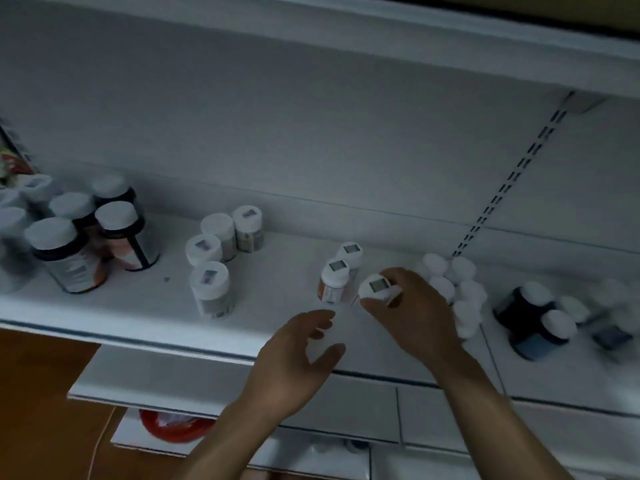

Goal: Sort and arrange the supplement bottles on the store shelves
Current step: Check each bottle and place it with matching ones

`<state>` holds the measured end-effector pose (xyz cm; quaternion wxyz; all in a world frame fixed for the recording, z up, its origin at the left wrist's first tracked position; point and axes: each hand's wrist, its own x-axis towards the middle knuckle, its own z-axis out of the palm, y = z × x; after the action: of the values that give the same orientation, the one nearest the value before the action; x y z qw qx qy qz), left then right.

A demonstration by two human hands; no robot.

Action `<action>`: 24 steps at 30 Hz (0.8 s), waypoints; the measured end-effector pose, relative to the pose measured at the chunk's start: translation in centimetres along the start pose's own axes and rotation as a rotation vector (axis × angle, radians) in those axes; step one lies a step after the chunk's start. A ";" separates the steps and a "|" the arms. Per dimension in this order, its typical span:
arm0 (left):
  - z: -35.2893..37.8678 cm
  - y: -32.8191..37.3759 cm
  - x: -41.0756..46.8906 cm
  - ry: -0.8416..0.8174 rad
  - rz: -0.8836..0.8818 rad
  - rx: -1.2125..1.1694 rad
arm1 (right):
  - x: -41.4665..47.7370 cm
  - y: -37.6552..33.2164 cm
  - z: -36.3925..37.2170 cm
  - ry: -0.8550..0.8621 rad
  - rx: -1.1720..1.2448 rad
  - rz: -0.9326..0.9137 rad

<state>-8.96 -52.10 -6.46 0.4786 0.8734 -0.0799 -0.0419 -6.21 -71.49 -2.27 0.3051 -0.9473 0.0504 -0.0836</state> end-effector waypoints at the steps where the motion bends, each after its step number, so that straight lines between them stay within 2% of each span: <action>1: 0.1 0.1 0.0 0.001 0.021 -0.024 | -1.0 -0.2 -0.4 0.005 0.046 -0.007; 7: 0.6 1.1 -0.4 -0.047 0.093 -0.093 | -5.3 -3.4 -2.0 0.025 0.308 -0.055; 15: 1.2 4.0 -2.3 0.144 0.206 -0.282 | -8.1 -4.4 -3.4 0.138 0.370 -0.409; 21: 2.5 5.0 -3.7 0.155 0.230 -0.233 | -8.9 -2.0 -4.2 0.141 0.501 -0.432; 24: 2.6 4.7 -4.5 0.142 0.219 -0.229 | -9.1 -1.0 -4.1 0.107 0.589 -0.368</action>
<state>-14.25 -55.92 -3.95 0.5813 0.7998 -0.1354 0.0636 -15.89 -71.70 0.43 0.5420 -0.8062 -0.1315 -0.1974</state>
